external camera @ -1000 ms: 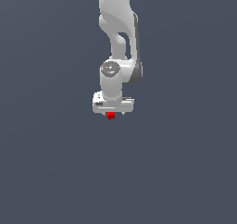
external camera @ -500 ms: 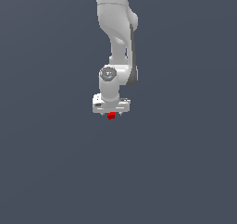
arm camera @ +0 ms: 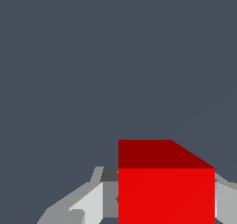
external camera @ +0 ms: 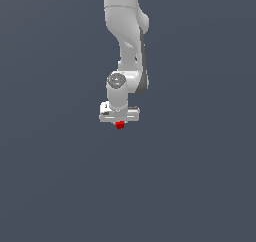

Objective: Pick up the red cube and move it to a goal position.

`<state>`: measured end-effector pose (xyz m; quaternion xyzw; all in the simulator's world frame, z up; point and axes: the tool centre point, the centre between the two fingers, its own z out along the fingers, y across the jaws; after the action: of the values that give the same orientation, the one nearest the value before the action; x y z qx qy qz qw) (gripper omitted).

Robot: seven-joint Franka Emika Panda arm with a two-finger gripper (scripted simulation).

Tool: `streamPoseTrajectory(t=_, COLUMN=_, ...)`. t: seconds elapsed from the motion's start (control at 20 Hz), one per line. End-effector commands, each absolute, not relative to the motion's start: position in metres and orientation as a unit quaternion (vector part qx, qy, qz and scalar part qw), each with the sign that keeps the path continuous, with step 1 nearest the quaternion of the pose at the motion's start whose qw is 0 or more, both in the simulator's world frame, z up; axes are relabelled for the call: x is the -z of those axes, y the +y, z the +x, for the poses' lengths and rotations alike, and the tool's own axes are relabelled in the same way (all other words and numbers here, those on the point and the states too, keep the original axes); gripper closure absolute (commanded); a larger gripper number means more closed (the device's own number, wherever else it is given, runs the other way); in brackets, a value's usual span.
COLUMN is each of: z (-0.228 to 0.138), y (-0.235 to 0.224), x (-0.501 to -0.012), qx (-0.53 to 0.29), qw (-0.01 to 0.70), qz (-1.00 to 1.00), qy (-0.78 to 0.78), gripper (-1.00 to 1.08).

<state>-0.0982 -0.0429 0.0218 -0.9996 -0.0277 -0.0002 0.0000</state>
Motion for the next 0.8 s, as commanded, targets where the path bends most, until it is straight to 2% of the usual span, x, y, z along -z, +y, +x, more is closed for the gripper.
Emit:
streamPoseTrajectory(t=0.0, z=-0.098, y=-0.043, x=-0.021, qx=0.000, qw=0.000, qz=-1.000, qy=-0.028, gripper=1.08)
streamPoseTrajectory(t=0.4, z=-0.095, y=-0.041, x=-0.024, qx=0.000, qw=0.000, qz=-1.000, qy=-0.028, gripper=1.08)
streamPoseTrajectory(t=0.75, z=-0.073, y=-0.027, x=-0.042, qx=0.000, qw=0.000, qz=-1.000, qy=-0.028, gripper=1.08)
